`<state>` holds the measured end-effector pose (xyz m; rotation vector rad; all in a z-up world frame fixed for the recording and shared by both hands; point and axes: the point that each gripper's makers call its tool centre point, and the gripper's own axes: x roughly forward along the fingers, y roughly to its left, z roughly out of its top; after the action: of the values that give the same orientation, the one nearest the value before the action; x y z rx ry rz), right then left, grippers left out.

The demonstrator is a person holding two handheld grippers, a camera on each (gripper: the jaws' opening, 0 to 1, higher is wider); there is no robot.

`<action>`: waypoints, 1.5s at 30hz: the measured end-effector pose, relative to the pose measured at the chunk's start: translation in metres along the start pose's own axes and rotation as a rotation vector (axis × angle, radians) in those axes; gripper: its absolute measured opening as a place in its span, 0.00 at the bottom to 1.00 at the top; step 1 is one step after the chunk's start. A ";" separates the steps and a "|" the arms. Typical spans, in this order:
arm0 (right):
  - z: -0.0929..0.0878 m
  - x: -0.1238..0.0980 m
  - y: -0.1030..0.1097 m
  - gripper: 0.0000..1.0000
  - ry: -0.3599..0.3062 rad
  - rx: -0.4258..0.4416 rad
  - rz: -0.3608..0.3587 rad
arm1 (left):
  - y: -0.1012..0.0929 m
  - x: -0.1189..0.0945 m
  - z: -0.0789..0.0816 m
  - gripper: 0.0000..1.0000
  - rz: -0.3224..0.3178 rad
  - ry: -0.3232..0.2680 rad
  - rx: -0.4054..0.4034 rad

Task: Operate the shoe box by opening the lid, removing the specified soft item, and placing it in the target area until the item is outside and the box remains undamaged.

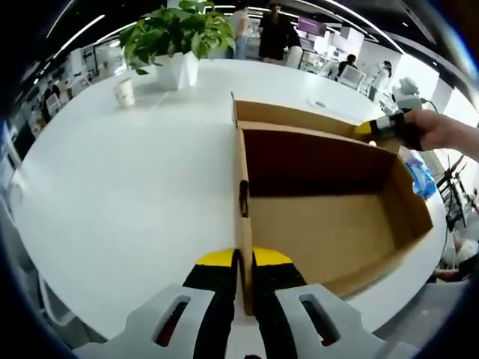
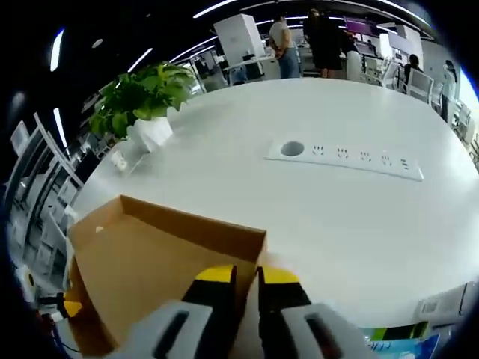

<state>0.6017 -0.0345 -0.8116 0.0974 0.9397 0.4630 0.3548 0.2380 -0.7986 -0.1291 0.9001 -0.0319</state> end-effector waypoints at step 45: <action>0.035 -0.094 0.023 0.00 -0.147 -0.111 -0.003 | 0.006 0.010 -0.006 0.03 0.072 0.024 -0.013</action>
<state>0.5746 -0.0497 -0.7135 0.0293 0.7688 0.4977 0.3559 0.2427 -0.8104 -0.1087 0.9288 0.0390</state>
